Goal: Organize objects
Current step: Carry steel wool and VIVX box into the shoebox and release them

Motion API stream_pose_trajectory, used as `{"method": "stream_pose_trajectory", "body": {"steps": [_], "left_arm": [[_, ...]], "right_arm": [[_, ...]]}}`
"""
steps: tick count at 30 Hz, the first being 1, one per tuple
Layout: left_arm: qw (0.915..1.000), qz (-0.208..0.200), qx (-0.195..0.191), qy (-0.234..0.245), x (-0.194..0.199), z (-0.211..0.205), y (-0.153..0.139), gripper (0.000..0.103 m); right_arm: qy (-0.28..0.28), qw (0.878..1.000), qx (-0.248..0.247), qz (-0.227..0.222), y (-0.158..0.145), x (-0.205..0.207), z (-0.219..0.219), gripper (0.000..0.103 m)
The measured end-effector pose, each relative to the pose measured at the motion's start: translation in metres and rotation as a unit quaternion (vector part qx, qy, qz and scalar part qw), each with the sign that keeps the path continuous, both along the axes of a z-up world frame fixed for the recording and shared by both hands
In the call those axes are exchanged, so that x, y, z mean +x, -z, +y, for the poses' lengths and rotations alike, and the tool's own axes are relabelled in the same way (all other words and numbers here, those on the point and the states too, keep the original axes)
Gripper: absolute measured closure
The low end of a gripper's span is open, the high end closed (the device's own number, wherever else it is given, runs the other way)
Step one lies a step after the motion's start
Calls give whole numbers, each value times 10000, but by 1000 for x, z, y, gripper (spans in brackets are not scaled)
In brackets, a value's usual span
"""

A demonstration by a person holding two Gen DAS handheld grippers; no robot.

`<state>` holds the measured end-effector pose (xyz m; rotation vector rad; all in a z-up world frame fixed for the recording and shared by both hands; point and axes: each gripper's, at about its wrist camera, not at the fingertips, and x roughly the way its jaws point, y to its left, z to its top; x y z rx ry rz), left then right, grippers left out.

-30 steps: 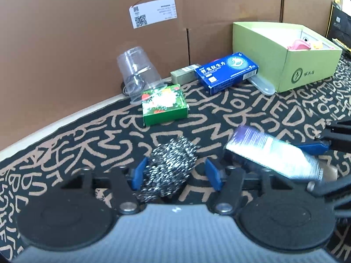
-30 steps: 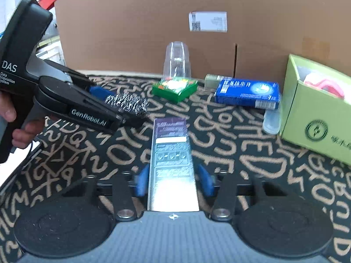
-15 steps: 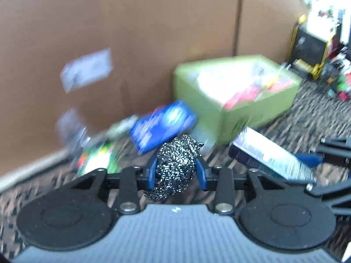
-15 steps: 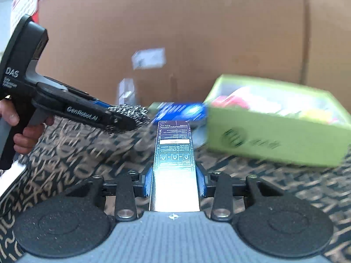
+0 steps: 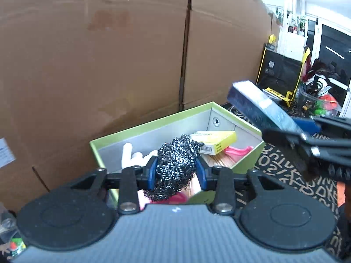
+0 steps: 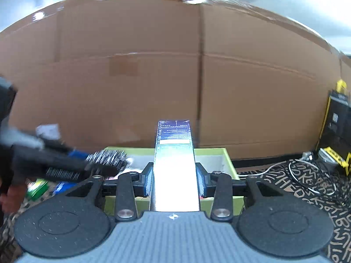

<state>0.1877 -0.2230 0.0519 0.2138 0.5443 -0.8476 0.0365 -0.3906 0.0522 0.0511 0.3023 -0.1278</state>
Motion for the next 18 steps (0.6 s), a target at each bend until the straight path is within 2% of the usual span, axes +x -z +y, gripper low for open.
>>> {"method": "stream_pose_trajectory", "body": {"steps": [6,8,10,11,12,13,14,15,18], "left_arm": [[9998,102,74,-141,25,-20,18,67],[9997,86,131,-204,32,-25,24,66],[9995,87,150,-267,38,-28,30,63],[9996,99,136,-241,41,-28,33,55],[9996,114,100,-225,43,-27,35,36],[9995,119,55,-298,44,-26,37,23],[9992,91,-27,-393,44,-23,38,10],[9988,41,-128,-468,43,-18,38,0],[9980,-9,-326,-542,43,-9,36,0]], "right_arm": [[148,9995,248,-115,11,33,-18,60],[154,9997,178,-84,16,46,-17,60],[196,9997,-121,67,23,57,-12,60],[180,9993,-294,166,28,62,-10,59],[179,9985,-441,255,33,65,-8,46],[207,9977,-574,312,37,65,-6,28],[213,9973,-650,260,40,62,-5,23],[173,9973,-692,173,41,59,-5,19],[184,9972,-683,225,42,48,-5,14]]}}
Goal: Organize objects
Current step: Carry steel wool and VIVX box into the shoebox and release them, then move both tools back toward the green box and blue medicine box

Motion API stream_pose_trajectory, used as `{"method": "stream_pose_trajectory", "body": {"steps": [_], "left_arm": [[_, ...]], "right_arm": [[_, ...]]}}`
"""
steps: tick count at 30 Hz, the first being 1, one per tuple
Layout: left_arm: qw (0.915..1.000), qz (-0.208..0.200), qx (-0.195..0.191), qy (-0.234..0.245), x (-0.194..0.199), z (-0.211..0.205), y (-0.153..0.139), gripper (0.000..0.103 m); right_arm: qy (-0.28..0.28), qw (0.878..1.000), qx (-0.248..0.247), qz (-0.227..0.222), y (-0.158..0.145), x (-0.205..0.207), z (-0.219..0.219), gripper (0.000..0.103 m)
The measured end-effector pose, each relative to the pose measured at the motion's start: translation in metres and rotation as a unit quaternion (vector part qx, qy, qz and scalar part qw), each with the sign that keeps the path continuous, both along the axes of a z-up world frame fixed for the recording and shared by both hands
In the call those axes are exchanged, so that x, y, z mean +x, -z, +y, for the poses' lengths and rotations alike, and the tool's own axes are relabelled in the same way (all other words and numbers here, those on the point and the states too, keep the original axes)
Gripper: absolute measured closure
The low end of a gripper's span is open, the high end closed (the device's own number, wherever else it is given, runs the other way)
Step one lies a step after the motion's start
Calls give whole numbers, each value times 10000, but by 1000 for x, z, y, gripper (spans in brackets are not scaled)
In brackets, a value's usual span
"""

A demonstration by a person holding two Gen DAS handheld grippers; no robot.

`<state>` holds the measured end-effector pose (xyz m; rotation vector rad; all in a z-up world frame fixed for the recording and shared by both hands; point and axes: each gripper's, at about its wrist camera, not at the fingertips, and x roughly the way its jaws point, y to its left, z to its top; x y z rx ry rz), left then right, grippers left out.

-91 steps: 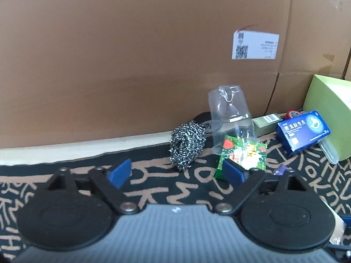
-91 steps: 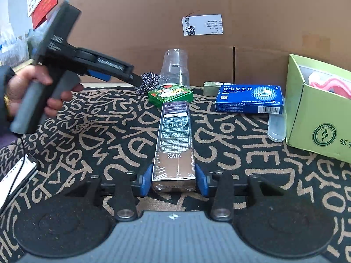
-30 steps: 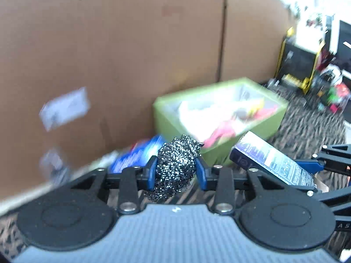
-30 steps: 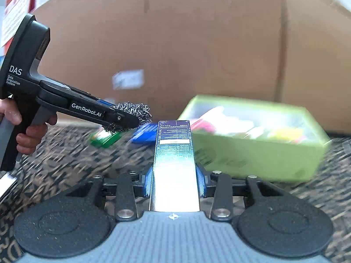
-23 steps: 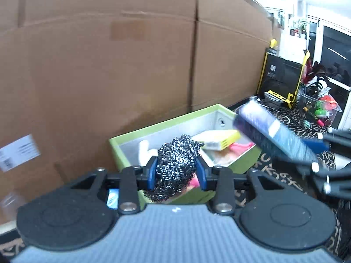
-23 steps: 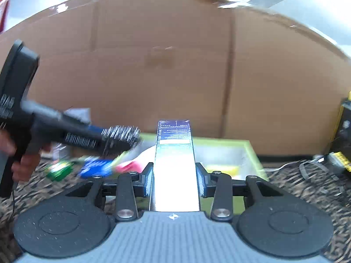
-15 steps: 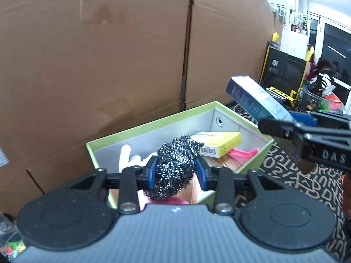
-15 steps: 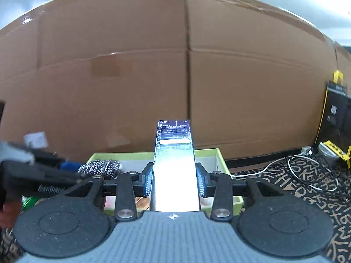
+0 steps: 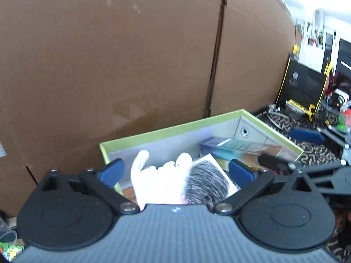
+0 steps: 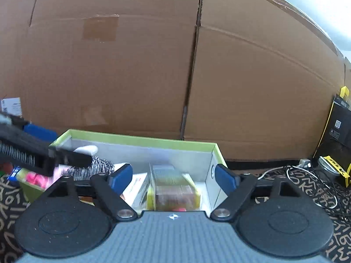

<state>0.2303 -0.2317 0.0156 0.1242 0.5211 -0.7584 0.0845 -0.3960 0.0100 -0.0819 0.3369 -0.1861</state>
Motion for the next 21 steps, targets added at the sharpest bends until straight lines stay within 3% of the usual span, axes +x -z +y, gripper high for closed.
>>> {"method": "stream_pose_trajectory", "body": {"steps": [5,12,17,21], "left_arm": [[9997,145,-177,67,-6,6,-13,0],[9956,-200,-783,471,-48,4,-52,0],[9906,-341,-1114,718,-85,30,-72,0],[9903,-525,-1070,714,-107,64,-79,0]], "right_arm": [[102,9995,284,-9,-16,-32,6,12],[83,9981,429,-435,-59,-103,34,4],[-9,9964,498,-682,-81,-136,60,2],[-386,9954,521,-699,-76,-142,83,1]]}}
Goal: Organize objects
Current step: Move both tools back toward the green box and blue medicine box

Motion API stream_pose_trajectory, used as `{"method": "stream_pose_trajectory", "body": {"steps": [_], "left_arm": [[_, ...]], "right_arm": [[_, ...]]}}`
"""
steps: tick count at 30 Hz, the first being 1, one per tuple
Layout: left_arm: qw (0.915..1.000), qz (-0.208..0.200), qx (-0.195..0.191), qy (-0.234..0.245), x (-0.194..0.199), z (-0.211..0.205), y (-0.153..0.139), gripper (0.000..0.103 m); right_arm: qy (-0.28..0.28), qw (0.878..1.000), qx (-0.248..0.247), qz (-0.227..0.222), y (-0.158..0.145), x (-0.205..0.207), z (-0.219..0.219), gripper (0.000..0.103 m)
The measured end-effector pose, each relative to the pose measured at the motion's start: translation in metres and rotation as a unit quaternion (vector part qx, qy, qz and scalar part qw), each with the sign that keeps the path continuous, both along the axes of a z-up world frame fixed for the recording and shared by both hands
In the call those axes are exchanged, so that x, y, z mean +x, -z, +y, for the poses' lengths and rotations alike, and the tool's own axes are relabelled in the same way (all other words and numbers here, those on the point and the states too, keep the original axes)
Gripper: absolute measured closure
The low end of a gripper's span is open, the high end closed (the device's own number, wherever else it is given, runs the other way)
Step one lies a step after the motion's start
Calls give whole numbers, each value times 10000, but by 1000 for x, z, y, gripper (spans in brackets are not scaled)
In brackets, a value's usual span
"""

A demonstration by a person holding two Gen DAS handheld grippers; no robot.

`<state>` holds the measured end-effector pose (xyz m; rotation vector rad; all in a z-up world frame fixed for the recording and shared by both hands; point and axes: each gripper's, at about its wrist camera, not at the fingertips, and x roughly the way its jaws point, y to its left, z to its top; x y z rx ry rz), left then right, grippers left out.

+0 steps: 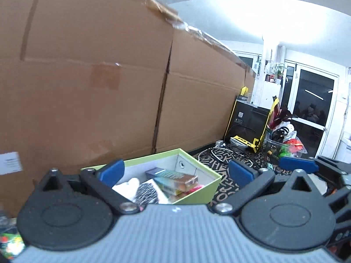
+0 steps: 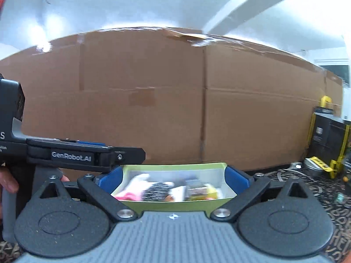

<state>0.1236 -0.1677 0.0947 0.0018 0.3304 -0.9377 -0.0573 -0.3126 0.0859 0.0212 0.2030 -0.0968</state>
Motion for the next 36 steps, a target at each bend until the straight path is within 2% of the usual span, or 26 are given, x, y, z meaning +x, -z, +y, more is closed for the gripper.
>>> {"method": "stream_pose_trajectory", "body": {"steps": [3,9,13,16,20,31,36], "left_arm": [[9997,-78,84,-233,-12,33,1,0],[9955,120,360,-864,-15,90,19,0],[9885,478,645,-1281,-2,110,40,0],[9827,848,663,-1510,9,126,53,0],[9755,1102,764,-1745,27,129,70,0],[9552,1505,1555,-2020,46,122,115,0],[9447,1632,1897,-2121,51,121,133,0]], "right_arm": [[-258,9996,-56,139,9,0,17,1],[-577,9966,-261,523,34,8,46,1],[-782,9942,-253,695,45,17,57,1],[-881,9929,-304,746,50,21,60,1],[-967,9913,-319,831,58,32,58,1],[-1097,9837,-19,1422,98,72,50,1],[-1143,9793,-217,1659,113,96,56,1]]}}
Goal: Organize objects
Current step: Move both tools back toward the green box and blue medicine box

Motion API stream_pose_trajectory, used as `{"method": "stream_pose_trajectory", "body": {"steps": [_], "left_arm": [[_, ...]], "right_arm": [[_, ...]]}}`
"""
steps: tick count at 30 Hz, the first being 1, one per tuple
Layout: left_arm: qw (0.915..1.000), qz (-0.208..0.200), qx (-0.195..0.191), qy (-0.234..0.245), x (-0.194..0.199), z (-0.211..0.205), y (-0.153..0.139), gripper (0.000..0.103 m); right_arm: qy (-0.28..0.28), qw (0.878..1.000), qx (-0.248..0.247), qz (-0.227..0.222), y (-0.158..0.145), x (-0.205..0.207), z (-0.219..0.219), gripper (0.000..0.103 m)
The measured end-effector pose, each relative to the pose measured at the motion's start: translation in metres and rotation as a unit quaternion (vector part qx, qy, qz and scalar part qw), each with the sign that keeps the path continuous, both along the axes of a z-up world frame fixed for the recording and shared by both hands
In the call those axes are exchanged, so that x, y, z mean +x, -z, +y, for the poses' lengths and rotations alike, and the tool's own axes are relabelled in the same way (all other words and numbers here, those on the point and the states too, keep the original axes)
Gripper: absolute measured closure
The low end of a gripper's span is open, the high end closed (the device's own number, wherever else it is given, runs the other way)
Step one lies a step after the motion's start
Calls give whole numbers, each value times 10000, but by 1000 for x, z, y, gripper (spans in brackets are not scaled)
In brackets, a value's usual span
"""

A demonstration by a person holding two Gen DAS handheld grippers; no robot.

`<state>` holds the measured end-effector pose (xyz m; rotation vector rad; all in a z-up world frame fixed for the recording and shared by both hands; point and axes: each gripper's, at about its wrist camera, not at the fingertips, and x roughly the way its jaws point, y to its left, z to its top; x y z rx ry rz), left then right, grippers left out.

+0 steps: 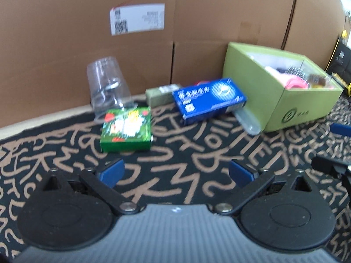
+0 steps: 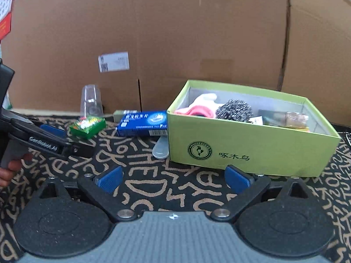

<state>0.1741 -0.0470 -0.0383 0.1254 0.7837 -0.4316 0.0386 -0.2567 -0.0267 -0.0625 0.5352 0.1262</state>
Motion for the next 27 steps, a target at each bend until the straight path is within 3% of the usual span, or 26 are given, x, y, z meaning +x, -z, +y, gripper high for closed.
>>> {"method": "stream_pose_trajectory", "body": {"steps": [7,11,16,19,22,27], "left_arm": [[9996,127,237,-115,4,0,14,0],[9996,88,262,-51,1,0,15,0],[9993,32,341,124,7,-2,19,0],[9993,10,300,215,15,-6,19,0],[9995,-60,247,195,26,-8,18,0],[9995,-95,212,-206,49,-1,18,0]], "right_arm": [[99,9989,-314,343,21,38,1,1],[140,9982,-194,559,34,52,-5,1],[176,9985,8,519,36,61,-8,2],[206,9982,77,561,33,65,-6,9],[-135,9972,349,653,28,62,1,15],[-251,9970,247,689,33,71,24,22]]}}
